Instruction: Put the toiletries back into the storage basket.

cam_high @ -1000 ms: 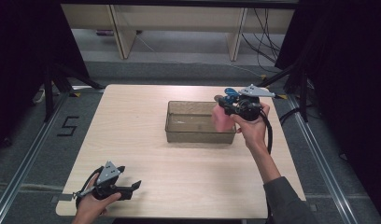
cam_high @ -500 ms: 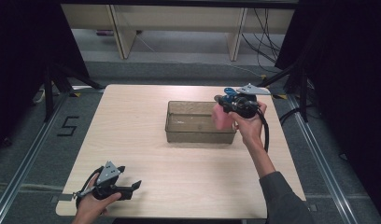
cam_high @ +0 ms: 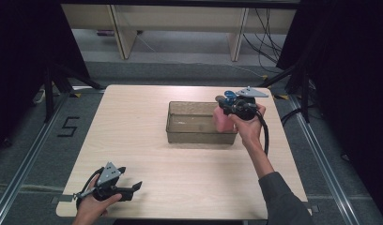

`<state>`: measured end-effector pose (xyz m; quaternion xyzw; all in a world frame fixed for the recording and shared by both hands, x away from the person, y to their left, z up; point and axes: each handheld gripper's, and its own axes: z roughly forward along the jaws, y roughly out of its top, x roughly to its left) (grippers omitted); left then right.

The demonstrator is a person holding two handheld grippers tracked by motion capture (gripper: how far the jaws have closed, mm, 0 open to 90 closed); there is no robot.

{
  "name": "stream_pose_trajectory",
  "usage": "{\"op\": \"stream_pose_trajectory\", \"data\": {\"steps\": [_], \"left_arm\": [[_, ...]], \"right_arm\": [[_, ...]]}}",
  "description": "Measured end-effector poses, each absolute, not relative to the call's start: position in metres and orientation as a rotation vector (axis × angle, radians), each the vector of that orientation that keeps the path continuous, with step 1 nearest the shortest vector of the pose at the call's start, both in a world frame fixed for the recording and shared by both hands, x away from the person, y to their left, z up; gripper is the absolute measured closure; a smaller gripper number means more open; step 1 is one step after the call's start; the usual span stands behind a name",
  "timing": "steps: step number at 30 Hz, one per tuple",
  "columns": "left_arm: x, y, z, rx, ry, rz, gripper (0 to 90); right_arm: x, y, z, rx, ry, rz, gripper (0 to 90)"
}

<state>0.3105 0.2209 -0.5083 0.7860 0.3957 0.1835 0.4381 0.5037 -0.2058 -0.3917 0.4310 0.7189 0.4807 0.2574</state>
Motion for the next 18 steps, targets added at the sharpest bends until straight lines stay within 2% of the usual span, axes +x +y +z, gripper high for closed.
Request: {"op": "stream_pose_trajectory", "data": {"steps": [18], "left_arm": [[0.309, 0.221, -0.508, 1.964, 0.982, 0.460, 14.8]], "right_arm": [[0.505, -0.205, -0.407, 1.187, 1.955, 1.297, 53.8]]}}
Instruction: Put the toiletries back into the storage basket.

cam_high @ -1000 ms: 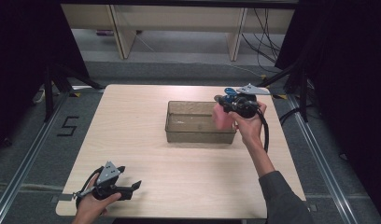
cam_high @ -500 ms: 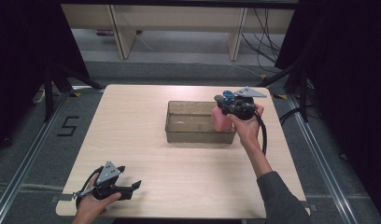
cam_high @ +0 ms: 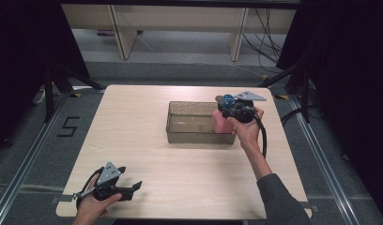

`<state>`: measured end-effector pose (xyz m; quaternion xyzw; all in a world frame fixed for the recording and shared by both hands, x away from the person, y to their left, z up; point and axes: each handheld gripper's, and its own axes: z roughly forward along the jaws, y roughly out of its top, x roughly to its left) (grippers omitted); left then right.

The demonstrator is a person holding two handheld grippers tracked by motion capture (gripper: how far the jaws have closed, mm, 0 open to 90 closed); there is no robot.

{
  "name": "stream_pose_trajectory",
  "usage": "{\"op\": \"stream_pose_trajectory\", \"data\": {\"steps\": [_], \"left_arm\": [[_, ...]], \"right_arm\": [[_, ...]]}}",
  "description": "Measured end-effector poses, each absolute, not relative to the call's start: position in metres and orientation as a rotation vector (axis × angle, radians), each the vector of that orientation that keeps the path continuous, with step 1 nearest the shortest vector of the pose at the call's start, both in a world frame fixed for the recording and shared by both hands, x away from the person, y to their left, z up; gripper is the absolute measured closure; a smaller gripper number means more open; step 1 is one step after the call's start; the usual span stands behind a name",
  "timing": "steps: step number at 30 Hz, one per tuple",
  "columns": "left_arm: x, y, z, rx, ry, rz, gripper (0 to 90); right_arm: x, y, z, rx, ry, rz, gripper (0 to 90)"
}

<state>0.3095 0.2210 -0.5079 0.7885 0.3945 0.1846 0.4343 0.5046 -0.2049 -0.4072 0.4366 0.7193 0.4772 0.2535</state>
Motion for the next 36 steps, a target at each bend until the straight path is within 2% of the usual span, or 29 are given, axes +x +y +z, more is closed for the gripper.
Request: {"op": "stream_pose_trajectory", "data": {"steps": [36], "left_arm": [[0.310, 0.221, -0.508, 1.956, 0.985, 0.463, 14.9]], "right_arm": [[0.498, -0.215, -0.433, 1.224, 1.983, 1.292, 53.8]]}}
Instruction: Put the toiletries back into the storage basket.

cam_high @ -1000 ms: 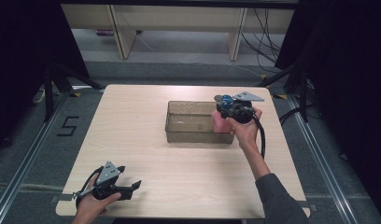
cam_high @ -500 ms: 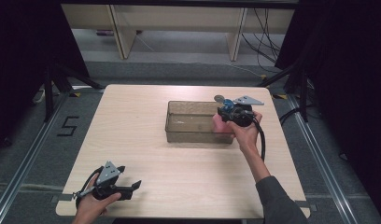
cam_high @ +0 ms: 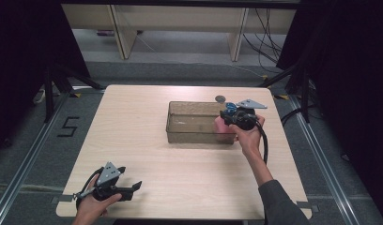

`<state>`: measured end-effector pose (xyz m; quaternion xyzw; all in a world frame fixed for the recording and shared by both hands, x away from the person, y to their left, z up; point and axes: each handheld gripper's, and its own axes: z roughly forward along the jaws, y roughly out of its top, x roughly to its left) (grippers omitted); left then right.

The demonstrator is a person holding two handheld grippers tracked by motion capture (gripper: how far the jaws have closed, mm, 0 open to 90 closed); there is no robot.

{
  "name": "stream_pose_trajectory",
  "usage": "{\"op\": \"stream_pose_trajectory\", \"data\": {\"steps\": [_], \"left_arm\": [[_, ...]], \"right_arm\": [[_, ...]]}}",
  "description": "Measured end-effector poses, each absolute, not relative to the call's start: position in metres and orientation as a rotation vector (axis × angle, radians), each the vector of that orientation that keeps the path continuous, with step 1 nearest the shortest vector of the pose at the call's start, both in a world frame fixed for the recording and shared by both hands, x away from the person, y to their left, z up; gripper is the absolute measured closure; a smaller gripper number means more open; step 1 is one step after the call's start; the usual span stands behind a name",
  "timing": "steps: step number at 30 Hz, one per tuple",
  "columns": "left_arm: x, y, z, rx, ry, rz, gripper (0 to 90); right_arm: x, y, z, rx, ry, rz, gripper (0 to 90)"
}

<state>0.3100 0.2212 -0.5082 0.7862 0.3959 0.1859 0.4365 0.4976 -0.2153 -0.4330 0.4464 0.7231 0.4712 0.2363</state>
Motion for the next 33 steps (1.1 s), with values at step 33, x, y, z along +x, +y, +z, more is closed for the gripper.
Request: {"op": "stream_pose_trajectory", "data": {"steps": [33], "left_arm": [[0.310, 0.222, -0.508, 1.987, 0.962, 0.461, 14.8]], "right_arm": [[0.484, -0.217, -0.431, 1.273, 1.918, 1.337, 25.2]]}}
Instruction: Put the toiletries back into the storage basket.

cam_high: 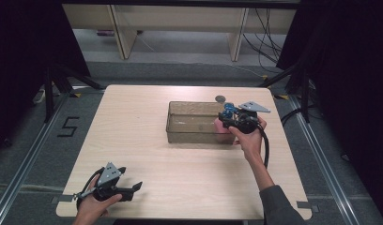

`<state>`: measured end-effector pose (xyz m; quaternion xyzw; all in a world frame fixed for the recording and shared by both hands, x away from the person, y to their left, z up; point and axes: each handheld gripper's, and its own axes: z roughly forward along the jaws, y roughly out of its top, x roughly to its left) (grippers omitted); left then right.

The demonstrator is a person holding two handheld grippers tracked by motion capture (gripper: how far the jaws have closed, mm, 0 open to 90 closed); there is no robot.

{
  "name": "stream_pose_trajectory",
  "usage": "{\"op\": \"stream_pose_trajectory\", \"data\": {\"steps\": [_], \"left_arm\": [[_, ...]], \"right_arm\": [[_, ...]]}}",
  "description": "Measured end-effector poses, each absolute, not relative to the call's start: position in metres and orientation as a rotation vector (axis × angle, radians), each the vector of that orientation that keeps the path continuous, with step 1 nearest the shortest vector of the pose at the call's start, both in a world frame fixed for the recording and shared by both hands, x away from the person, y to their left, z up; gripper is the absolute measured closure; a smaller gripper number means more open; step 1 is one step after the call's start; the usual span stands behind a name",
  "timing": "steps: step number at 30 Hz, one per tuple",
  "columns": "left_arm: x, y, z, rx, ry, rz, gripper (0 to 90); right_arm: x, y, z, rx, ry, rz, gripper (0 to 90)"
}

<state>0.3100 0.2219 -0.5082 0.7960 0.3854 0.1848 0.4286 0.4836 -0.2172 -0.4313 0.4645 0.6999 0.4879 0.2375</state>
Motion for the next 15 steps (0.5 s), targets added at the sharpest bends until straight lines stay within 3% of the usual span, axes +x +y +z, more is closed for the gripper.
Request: {"op": "stream_pose_trajectory", "data": {"steps": [15], "left_arm": [[0.3084, 0.2216, -0.5072, 1.963, 0.972, 0.461, 14.8]], "right_arm": [[0.4758, -0.2228, -0.4295, 1.268, 1.919, 1.370, 23.0]]}}
